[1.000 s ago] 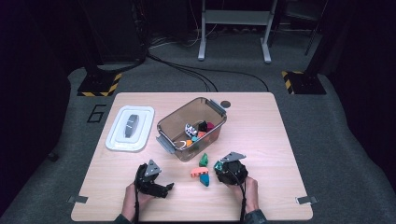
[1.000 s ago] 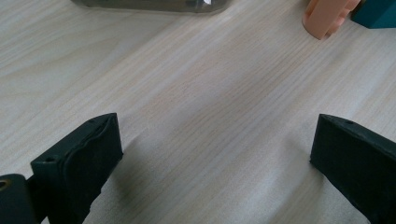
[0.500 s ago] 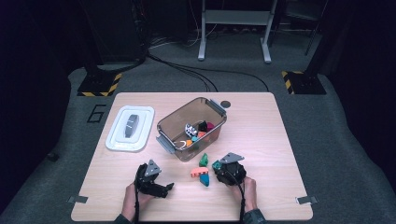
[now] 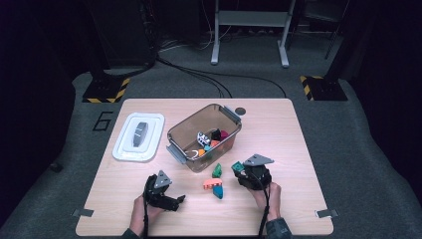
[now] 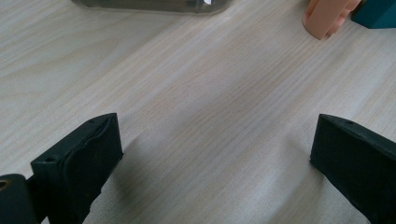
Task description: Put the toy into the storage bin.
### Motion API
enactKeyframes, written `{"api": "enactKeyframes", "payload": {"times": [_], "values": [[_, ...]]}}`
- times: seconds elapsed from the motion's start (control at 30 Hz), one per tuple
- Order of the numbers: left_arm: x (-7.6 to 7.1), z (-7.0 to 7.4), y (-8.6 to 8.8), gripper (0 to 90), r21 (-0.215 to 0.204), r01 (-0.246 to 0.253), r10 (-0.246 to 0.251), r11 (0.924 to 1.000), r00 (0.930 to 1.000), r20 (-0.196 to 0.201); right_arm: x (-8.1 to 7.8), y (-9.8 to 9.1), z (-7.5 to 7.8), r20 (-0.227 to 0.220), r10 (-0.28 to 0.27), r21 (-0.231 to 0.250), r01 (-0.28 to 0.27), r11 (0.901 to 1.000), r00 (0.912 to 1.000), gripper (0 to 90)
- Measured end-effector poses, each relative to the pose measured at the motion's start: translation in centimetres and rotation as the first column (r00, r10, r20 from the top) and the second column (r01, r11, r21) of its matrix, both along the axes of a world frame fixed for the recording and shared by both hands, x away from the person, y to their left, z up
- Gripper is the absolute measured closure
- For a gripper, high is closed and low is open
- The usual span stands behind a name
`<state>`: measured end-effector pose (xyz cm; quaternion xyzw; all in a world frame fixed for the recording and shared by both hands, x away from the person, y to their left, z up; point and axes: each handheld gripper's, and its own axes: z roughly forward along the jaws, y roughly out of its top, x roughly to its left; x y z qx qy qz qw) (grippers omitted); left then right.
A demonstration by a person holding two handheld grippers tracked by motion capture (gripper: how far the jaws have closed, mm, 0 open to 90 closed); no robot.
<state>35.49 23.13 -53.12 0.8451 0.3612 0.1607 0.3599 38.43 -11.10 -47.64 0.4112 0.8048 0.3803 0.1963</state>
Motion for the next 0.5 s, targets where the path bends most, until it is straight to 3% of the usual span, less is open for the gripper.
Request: {"api": "enactKeyframes", "payload": {"times": [0.5], "values": [[0.0, 0.1, 0.1, 2.1, 0.005, 0.006, -0.006, 1.0000, 0.9998, -0.018, 1.3, -0.9, 5.1, 0.055, -0.019, 0.005, 0.019, 0.9998, 0.9983, 58.9]]}}
